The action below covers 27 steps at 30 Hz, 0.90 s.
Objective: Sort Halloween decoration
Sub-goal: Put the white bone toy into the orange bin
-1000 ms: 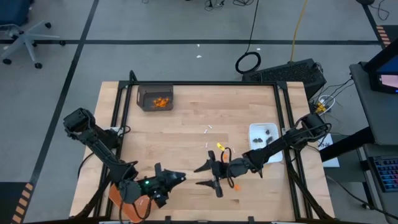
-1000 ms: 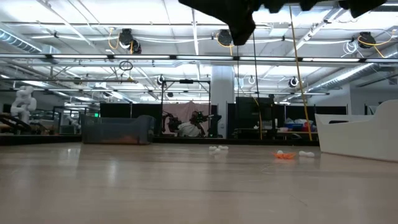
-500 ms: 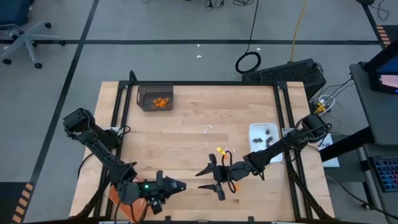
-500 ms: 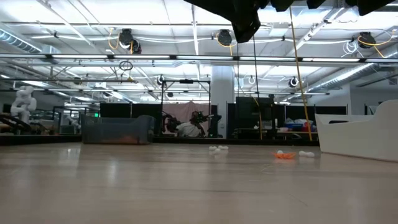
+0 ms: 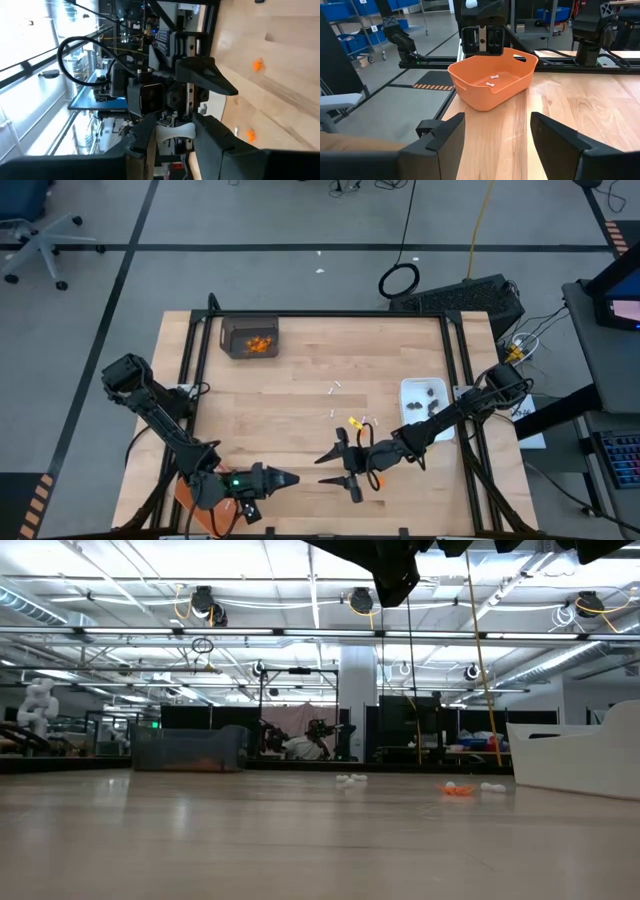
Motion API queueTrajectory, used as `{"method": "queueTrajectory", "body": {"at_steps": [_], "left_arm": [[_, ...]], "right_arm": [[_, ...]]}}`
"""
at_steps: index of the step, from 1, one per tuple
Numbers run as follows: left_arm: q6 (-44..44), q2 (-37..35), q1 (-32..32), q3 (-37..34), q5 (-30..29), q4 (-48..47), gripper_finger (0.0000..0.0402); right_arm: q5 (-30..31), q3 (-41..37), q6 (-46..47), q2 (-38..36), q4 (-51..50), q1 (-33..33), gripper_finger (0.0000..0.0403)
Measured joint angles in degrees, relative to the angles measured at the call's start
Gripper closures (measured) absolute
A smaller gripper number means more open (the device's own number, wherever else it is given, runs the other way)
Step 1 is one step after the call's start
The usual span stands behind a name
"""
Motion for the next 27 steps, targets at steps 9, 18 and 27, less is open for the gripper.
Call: {"method": "queueTrajectory", "body": {"at_steps": [9,18,27], "left_arm": [[-14.25,0.00,0.04,0.00,-0.16,0.14,0.0304],[-53.51,0.00,-0.82,0.00,-9.26,-3.82,0.0304],[-80.17,-3.11,-7.74,-0.04,-13.24,-22.86,0.0304]], "right_arm": [[0.00,0.00,0.28,0.00,0.20,0.00,0.0191],[0.00,0.00,0.30,0.00,-0.03,0.00,0.0191],[-0.01,0.00,0.63,0.00,-2.06,0.99,0.0191]]}}
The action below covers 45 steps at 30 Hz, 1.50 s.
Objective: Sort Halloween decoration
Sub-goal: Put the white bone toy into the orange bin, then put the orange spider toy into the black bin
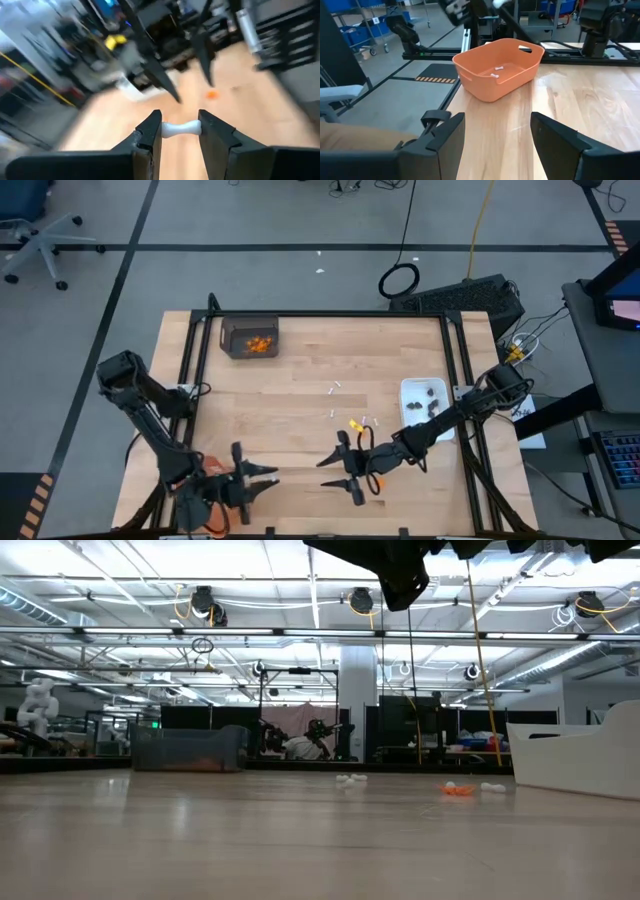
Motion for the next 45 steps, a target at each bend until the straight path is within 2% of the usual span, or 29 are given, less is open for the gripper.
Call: {"method": "queueTrajectory", "body": {"at_steps": [3,10,14,17,24,29,34,39,45], "left_arm": [[-16.76,-2.29,-1.64,0.00,6.49,-9.72,0.0304],[-49.96,-4.32,-2.73,0.00,34.01,-29.65,0.0304],[-61.55,-4.30,-2.73,0.00,46.63,-37.10,0.0304],[-67.28,-4.30,-2.80,0.00,52.88,-41.24,0.0304],[-75.48,-4.30,-4.22,0.00,59.10,-49.64,0.0304],[-76.12,-4.30,-4.66,0.00,59.42,-49.77,0.0301],[-79.62,-4.30,-4.63,0.00,59.19,-52.87,0.0262],[-80.06,-4.30,-4.45,0.00,58.30,-56.34,0.0211],[-80.01,-4.30,-2.98,1.42,60.49,-56.32,0.0197]], "right_arm": [[-0.02,0.00,-0.11,0.00,-0.12,0.12,0.0191],[-0.01,0.00,-0.46,0.00,-0.21,0.08,0.0191],[0.00,0.00,-1.14,0.00,-0.21,0.08,0.0191],[-0.01,0.00,-1.75,0.00,-0.23,0.03,0.0191],[0.00,0.00,-3.01,0.00,-0.23,-0.70,0.0191],[0.17,0.02,-3.89,0.00,-2.53,-1.75,0.0191],[6.87,0.02,-3.43,0.00,-8.60,-2.78,0.0191],[7.60,0.02,-0.76,0.00,-13.46,-3.44,0.0191],[11.99,0.03,0.21,0.00,-23.41,-3.79,0.0191]]}}
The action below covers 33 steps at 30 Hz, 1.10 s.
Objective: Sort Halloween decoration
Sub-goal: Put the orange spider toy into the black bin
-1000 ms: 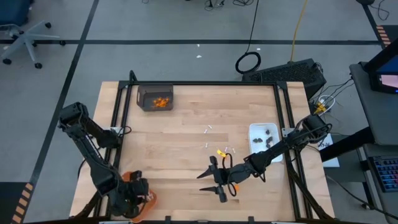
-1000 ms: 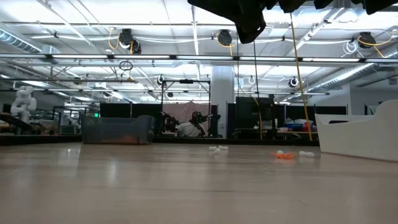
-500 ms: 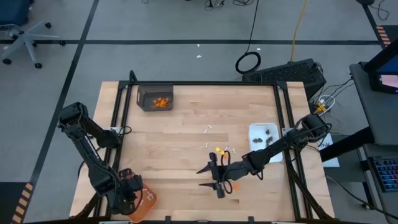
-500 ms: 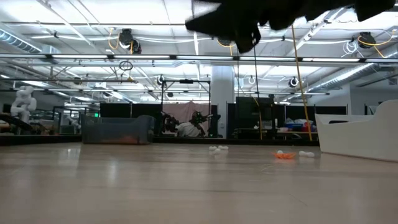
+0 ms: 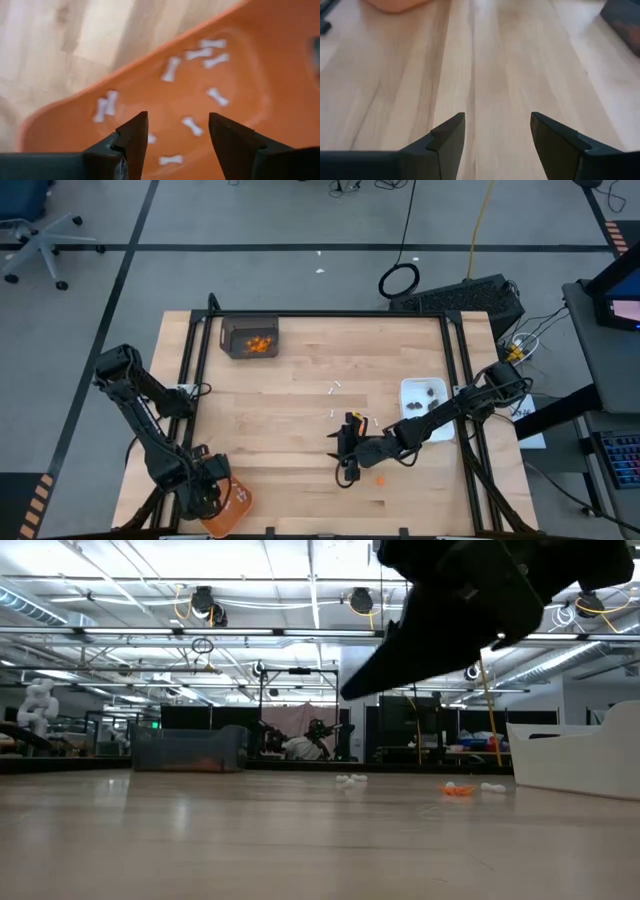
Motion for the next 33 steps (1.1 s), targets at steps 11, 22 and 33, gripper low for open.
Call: {"method": "queueTrajectory", "body": {"at_steps": [11,22,33], "left_arm": [[19.06,-0.11,-0.77,6.85,-25.61,0.40,0.0196],[27.03,-0.09,3.74,6.84,-49.85,0.60,0.0196],[38.44,-0.07,8.44,5.62,-48.70,11.18,0.0196]], "right_arm": [[-1.83,0.01,10.74,-7.01,-26.42,-0.06,0.0233],[-3.19,-3.19,17.71,-5.44,-30.73,-0.40,0.0277],[-3.73,-9.44,23.52,-5.42,-23.75,-1.95,0.0238]]}}
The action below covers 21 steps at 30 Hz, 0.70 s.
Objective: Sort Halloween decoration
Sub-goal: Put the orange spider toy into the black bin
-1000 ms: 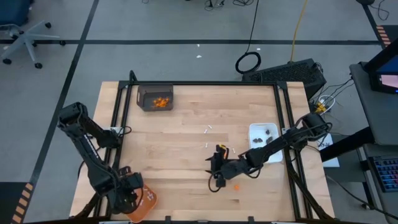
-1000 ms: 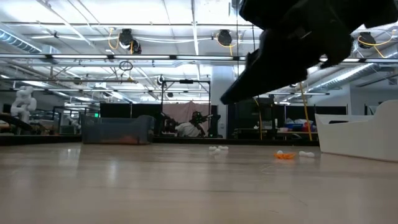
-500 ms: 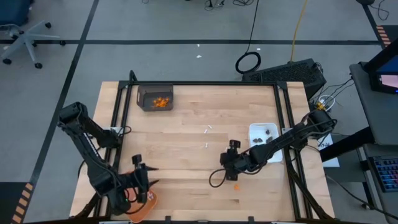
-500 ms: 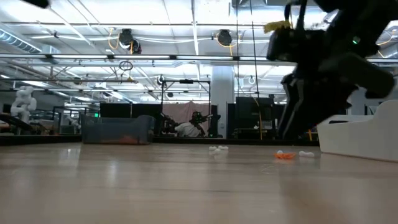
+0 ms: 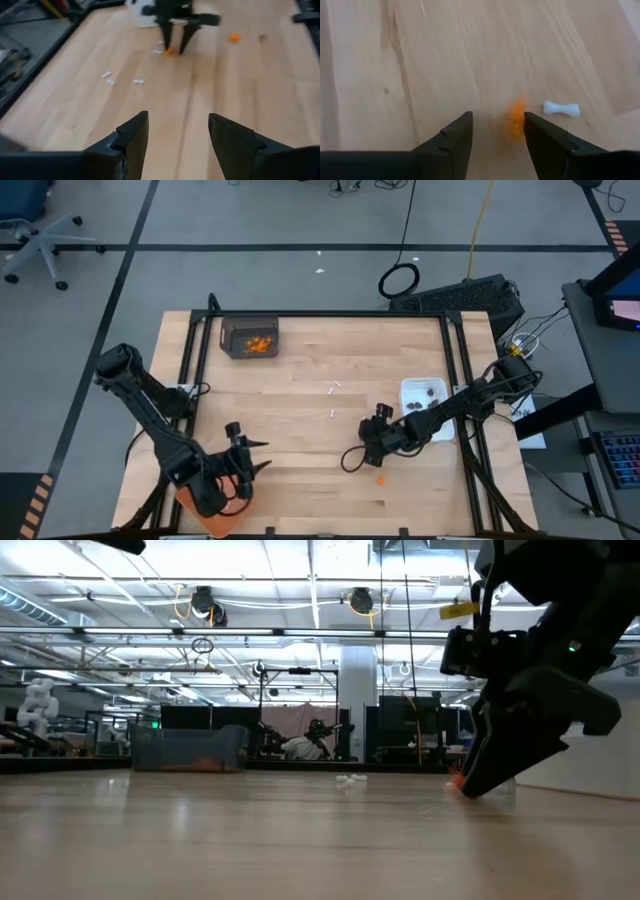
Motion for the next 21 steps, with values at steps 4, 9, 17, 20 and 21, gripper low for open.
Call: {"method": "queueTrajectory", "body": {"at_steps": [4,9,17,20,21], "left_arm": [[8.05,0.00,1.36,-1.64,2.49,8.58,0.0196],[10.84,0.00,3.09,-2.52,3.16,11.39,0.0196],[11.10,0.87,5.34,-2.58,3.26,11.49,0.0196],[11.22,2.11,5.92,-2.58,3.28,11.58,0.0196],[11.21,2.61,6.13,-2.58,3.31,11.68,0.0196]], "right_arm": [[-0.82,-0.83,0.76,-0.04,0.25,-0.39,0.0257],[-1.05,-0.93,0.47,-0.04,0.06,-1.02,0.0326],[-0.93,-1.06,-0.26,0.03,2.14,-0.98,0.0396],[-0.99,-1.19,-1.74,0.07,4.28,-0.71,0.0401],[-1.13,-1.21,-2.31,0.11,5.64,-0.63,0.0401]]}}
